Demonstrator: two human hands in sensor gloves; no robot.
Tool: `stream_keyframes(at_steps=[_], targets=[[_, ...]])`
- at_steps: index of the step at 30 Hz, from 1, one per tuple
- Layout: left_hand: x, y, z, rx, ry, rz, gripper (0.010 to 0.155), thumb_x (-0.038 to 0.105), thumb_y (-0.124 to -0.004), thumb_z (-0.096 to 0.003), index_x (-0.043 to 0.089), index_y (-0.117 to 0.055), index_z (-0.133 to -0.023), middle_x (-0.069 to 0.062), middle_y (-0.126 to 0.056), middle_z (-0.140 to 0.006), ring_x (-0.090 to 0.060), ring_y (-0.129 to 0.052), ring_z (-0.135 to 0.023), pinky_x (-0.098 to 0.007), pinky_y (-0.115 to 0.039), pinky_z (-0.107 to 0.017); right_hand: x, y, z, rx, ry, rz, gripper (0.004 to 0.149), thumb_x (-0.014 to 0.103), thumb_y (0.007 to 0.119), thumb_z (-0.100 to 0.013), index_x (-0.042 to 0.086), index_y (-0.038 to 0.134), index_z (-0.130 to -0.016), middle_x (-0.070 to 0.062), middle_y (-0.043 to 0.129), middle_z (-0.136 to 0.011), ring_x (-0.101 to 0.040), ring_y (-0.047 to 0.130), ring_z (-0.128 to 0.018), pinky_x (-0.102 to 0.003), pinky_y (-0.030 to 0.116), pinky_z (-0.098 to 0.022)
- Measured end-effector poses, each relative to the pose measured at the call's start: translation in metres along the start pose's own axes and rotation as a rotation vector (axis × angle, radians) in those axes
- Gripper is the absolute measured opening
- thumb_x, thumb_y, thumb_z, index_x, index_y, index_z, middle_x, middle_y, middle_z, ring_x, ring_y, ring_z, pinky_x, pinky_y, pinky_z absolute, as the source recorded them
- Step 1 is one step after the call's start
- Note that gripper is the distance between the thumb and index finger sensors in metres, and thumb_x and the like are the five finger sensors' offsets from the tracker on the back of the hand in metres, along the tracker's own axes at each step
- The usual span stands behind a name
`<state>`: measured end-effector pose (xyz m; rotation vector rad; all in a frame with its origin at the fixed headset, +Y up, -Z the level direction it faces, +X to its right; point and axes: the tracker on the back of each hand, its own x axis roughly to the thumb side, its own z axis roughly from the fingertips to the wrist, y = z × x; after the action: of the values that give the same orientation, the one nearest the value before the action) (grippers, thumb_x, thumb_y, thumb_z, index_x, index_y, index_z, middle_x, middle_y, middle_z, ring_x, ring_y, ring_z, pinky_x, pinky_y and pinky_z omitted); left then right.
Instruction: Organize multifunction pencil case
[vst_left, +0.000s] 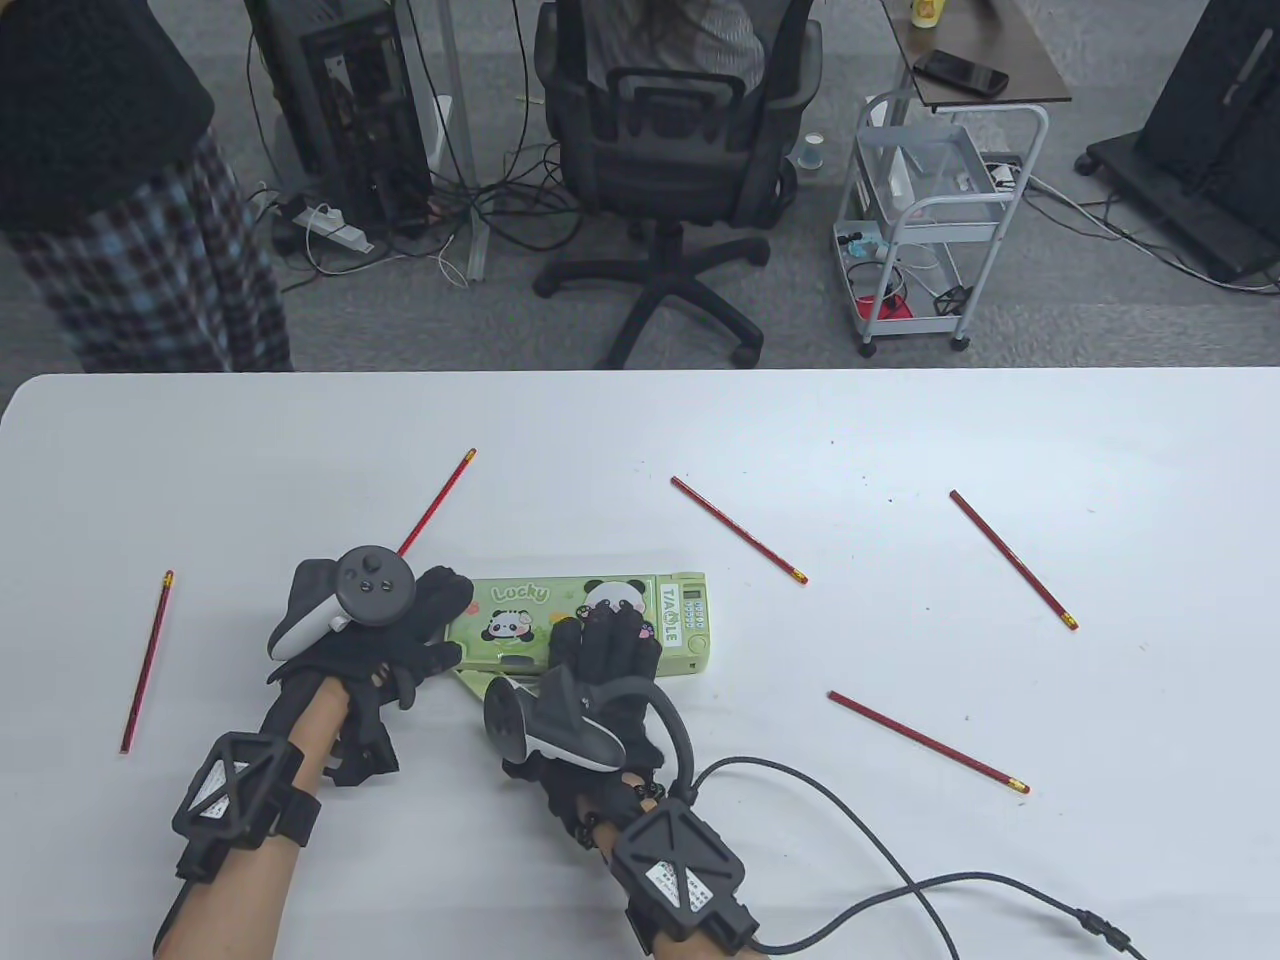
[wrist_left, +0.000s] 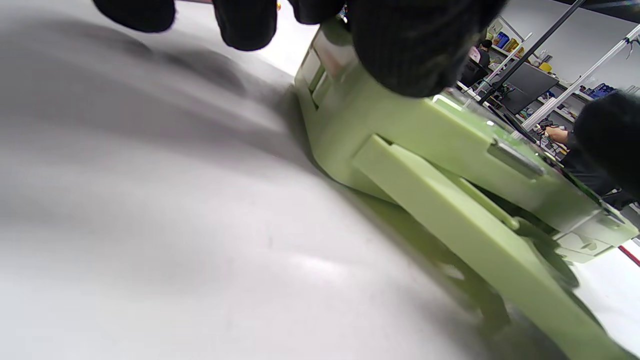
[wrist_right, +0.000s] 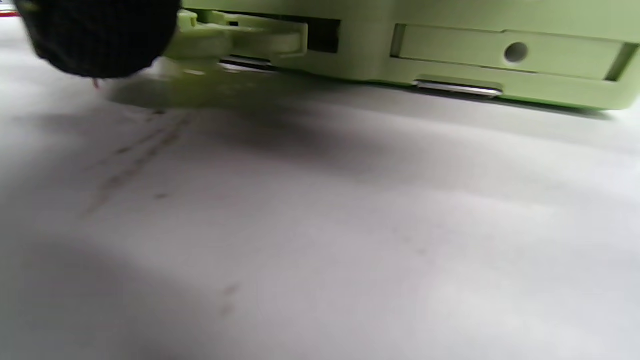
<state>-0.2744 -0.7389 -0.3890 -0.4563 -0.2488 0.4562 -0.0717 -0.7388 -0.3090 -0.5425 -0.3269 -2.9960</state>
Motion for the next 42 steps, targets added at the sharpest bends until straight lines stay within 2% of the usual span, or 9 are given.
stream_keyframes(at_steps=[6, 14, 20, 26, 33, 42], targets=[[0.0, 0.0, 0.0, -0.004, 0.002, -0.002, 0.071, 0.036, -0.078, -0.0468, 0.032, -0.043, -0.108, -0.003, -0.035, -0.121, -0.037, -0.054, -0.113, -0.073, -0.053, -0.071, -0.005, -0.001, -0.002, -0.003, 0.0, 0.033, 0.125, 0.063, 0.069, -0.041, -0.021, -0.001, -0.103, -0.056, -0.001, -0.095, -0.08, 0.005, -0.084, -0.083, 0.023, -0.06], [0.001, 0.0, 0.0, -0.006, 0.004, -0.01, 0.071, 0.035, -0.078, -0.047, 0.032, -0.043, -0.108, -0.003, -0.034, -0.121, -0.037, -0.054, -0.113, -0.073, -0.052, -0.071, -0.044, -0.01, -0.029, 0.04, -0.019, 0.033, 0.124, 0.064, 0.068, -0.041, -0.017, -0.003, -0.104, -0.055, -0.003, -0.096, -0.08, 0.005, -0.084, -0.084, 0.022, -0.06], [0.002, 0.0, -0.001, -0.006, 0.009, -0.021, 0.071, 0.035, -0.078, -0.047, 0.032, -0.042, -0.108, -0.003, -0.034, -0.121, -0.037, -0.054, -0.113, -0.073, -0.052, -0.071, -0.059, -0.012, -0.045, 0.082, -0.049, 0.026, 0.124, 0.065, 0.066, -0.04, -0.014, -0.005, -0.103, -0.054, -0.004, -0.096, -0.08, 0.005, -0.085, -0.084, 0.022, -0.06], [0.002, 0.0, -0.001, -0.006, 0.01, -0.023, 0.071, 0.035, -0.078, -0.0469, 0.032, -0.043, -0.108, -0.003, -0.035, -0.121, -0.037, -0.053, -0.113, -0.073, -0.052, -0.071, -0.065, -0.009, -0.051, 0.134, -0.075, -0.001, 0.125, 0.067, 0.064, -0.039, -0.011, -0.01, -0.102, -0.054, -0.006, -0.095, -0.081, 0.007, -0.085, -0.085, 0.025, -0.061], [0.003, 0.0, -0.001, -0.004, 0.015, -0.035, 0.071, 0.034, -0.078, -0.0468, 0.031, -0.043, -0.108, -0.004, -0.035, -0.121, -0.037, -0.054, -0.113, -0.073, -0.052, -0.071, -0.063, -0.005, -0.05, 0.096, -0.078, 0.024, 0.118, 0.067, 0.062, -0.043, -0.008, -0.007, -0.103, -0.053, -0.003, -0.097, -0.082, 0.009, -0.086, -0.086, 0.028, -0.062], [0.004, 0.0, -0.002, -0.004, 0.021, -0.047, 0.071, 0.034, -0.078, -0.0466, 0.031, -0.043, -0.108, -0.004, -0.035, -0.121, -0.037, -0.054, -0.113, -0.073, -0.052, -0.071, -0.061, -0.004, -0.049, 0.093, -0.082, 0.049, 0.117, 0.066, 0.063, -0.046, -0.008, -0.007, -0.104, -0.053, 0.0, -0.1, -0.082, 0.012, -0.087, -0.086, 0.03, -0.061]])
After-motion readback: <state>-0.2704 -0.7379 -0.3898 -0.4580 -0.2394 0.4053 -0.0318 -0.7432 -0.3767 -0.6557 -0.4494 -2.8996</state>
